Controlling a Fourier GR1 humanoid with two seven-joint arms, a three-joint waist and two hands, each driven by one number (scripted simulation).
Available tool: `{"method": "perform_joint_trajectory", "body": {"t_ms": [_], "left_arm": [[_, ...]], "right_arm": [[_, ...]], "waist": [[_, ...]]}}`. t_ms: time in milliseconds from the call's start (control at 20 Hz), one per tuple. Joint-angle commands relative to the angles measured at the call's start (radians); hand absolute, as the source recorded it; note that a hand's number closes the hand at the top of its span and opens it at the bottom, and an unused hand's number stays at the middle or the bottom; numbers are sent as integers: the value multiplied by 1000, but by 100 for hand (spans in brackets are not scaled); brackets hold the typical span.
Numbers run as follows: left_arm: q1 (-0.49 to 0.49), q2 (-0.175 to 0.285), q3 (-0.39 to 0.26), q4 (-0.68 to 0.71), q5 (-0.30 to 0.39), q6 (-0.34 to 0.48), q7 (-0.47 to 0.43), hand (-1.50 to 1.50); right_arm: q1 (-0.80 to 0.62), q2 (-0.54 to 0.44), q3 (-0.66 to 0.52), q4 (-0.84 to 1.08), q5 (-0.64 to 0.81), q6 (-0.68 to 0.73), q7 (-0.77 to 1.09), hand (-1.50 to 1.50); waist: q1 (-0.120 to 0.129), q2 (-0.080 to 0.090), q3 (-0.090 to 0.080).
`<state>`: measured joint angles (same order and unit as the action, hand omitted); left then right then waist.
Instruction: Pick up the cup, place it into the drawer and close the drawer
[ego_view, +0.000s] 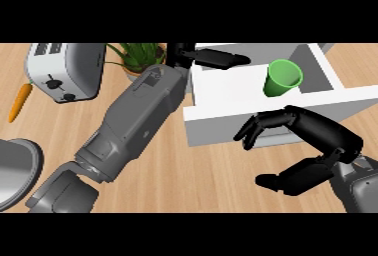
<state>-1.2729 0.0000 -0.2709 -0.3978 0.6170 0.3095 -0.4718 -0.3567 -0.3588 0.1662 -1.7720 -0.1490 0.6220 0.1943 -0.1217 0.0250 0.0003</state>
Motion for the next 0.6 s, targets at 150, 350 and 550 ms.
{"method": "perform_joint_trajectory", "body": {"t_ms": [150,350,550], "left_arm": [[24,0,36,15,25,-25,-64,-150],[86,0,43,-27,40,-58,-83,-150],[179,3,37,-88,36,-80,-111,-150]], "right_arm": [[77,-42,87,32,364,-89,-88,-150],[93,4,151,234,531,-202,-199,-150],[20,10,188,457,608,-224,-299,-150]], "waist": [[91,-13,1],[128,-17,1],[162,-21,1]]}}
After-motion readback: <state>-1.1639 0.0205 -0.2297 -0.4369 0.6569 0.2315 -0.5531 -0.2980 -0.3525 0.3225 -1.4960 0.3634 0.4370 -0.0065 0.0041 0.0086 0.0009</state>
